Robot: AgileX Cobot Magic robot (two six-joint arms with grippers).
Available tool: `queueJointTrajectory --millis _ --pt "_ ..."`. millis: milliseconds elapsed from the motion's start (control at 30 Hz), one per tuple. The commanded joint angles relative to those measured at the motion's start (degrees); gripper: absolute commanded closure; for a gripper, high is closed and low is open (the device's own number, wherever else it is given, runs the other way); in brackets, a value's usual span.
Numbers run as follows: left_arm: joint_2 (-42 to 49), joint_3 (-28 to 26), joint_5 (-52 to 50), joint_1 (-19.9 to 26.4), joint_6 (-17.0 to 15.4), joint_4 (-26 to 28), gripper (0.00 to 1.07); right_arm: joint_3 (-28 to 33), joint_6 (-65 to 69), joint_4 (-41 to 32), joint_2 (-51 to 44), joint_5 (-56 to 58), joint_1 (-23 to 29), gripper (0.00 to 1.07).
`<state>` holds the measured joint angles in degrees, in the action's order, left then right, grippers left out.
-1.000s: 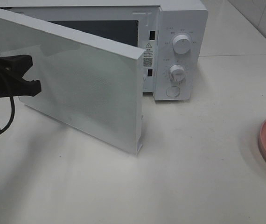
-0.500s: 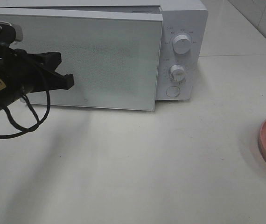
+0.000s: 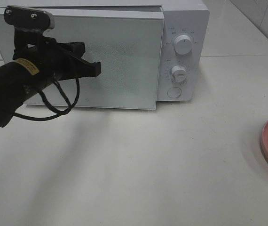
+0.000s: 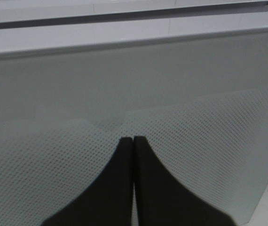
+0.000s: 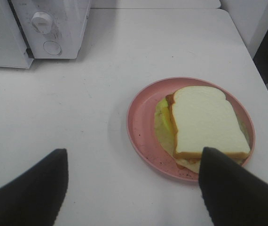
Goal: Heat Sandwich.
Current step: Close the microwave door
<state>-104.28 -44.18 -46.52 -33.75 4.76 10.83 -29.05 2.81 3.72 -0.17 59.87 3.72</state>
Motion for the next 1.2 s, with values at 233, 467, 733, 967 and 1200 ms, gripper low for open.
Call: queueJointTrajectory --millis 233,467,733,967,1200 --pt "-4.35 -8.02 2.86 -3.27 3.72 4.98 1.07 0.06 -0.4 -0.11 -1.6 -0.52 -0.4 0.33" --pt "-8.19 -14.9 4.93 -4.7 3.72 6.47 1.07 0.06 -0.4 -0.11 -1.6 -0.52 -0.4 0.33" --pt "-11.34 -21.26 8.42 -4.7 3.9 8.25 1.07 0.06 -0.4 -0.11 -1.6 -0.52 -0.4 0.33" --pt "-13.41 -25.55 10.77 -4.7 4.76 8.37 1.07 0.06 -0.4 -0.11 -1.6 -0.52 -0.4 0.33" --pt "-14.32 -27.96 10.83 -4.7 6.19 9.8 1.07 0.06 -0.4 -0.11 -1.6 -0.52 -0.4 0.33"
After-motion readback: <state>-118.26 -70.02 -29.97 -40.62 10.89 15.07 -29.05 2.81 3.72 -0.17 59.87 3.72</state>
